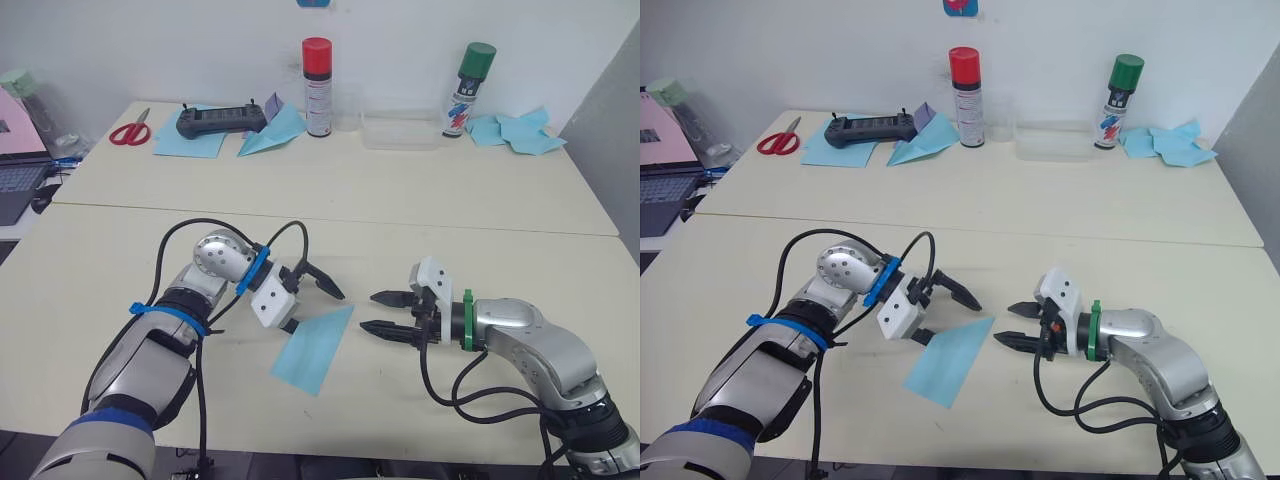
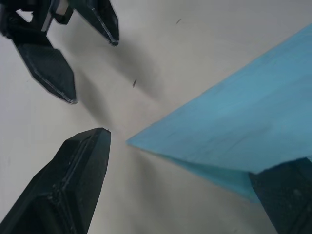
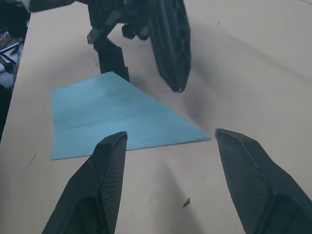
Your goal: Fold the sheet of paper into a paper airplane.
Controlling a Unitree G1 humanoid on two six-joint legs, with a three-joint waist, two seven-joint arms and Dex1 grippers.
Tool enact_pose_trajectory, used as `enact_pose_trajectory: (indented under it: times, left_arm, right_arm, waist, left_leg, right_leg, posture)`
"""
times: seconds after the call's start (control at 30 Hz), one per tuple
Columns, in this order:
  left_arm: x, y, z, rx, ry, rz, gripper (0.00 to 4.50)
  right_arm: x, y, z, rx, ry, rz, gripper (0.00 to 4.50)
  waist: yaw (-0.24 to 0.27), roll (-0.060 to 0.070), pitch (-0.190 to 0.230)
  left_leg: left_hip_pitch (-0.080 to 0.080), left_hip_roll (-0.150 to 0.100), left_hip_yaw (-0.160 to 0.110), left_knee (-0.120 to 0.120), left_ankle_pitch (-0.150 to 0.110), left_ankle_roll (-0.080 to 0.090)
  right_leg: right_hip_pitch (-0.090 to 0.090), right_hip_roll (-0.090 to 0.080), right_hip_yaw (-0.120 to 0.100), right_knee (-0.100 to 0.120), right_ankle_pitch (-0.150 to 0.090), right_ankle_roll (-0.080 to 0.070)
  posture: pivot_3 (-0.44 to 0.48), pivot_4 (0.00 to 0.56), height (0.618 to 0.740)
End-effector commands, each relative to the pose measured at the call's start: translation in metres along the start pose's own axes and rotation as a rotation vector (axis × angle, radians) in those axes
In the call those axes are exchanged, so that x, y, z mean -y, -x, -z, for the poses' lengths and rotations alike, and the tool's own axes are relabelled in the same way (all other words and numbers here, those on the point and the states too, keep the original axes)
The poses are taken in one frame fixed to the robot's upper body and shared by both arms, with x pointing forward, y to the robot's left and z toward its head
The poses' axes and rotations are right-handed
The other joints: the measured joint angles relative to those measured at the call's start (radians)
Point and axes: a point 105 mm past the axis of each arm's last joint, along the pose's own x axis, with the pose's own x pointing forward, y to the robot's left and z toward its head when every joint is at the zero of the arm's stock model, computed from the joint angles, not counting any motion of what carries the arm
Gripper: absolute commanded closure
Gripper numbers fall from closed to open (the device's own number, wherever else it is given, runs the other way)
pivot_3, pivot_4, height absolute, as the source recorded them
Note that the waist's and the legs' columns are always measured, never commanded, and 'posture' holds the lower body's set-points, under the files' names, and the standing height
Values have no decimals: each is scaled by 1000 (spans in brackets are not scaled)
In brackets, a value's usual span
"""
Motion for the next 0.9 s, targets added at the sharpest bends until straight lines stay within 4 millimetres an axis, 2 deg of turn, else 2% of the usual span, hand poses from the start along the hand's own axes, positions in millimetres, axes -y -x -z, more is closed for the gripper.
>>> enact_pose_trajectory:
  times: [0.03, 0.1, 0.33, 0.47, 0.63, 0.7, 0.8, 0.9]
  left_arm:
    - [-1, -2, -7, 25, -30, 32, 402]
    - [0, -3, -9, 37, -30, 41, 882]
    - [1, -3, -12, 49, -46, 61, 3157]
    - [-6, 10, -9, -7, 0, 38, 4371]
    - [-18, 42, 2, -206, 202, -4, 4467]
    - [-15, 53, 1, -293, 279, -4, 4467]
    - [-5, 59, -5, -381, 425, -3, 4467]
    - [-7, 53, -5, -433, 512, -87, 4467]
  right_arm:
    - [3, 4, -12, 45, 11, 14, 1463]
    - [6, 5, -12, 45, 4, 29, 1463]
    - [19, 11, -8, 46, -6, 97, 1463]
    - [31, 15, -12, 49, 72, 160, 1463]
    - [35, 19, -17, 72, 119, 193, 1463]
    - [34, 19, -17, 82, 121, 198, 1463]
    - [33, 16, -16, 88, 120, 197, 1463]
    - [29, 12, -13, 90, 118, 183, 1463]
  waist:
    - [-1, 0, 0]
    - [-1, 0, 0]
    - [-1, 0, 0]
    - [-1, 0, 0]
    - [-8, 1, 0]
    - [-8, 1, 1]
    - [-9, 3, 1]
    - [-7, 4, 3]
  left_leg:
    - [0, 0, 0, 0, 0, 0]
    - [0, 0, 0, 1, 0, 0]
    - [1, 0, 0, 3, 0, 0]
    - [1, 0, 0, 5, 0, 0]
    - [1, 0, -1, 7, 0, 0]
    - [1, 1, -1, 7, 0, 0]
    - [1, 1, -1, 7, 0, 0]
    - [1, 1, -1, 7, 0, 0]
  right_leg:
    - [0, 0, 0, 1, 0, 0]
    - [0, 0, 0, 1, 0, 0]
    - [0, 0, 0, 4, 0, 0]
    - [0, 1, 0, 6, 0, 0]
    - [0, 2, 0, 7, -2, 3]
    - [0, 2, 0, 7, -2, 4]
    - [0, 2, 1, 7, -2, 3]
    - [0, 2, 0, 8, -3, 3]
  posture:
    - [0, 150, 740]
    - [0, 150, 740]
    - [0, 150, 740]
    - [0, 150, 740]
    - [0, 150, 740]
    - [0, 150, 740]
    - [0, 150, 740]
    - [0, 150, 740]
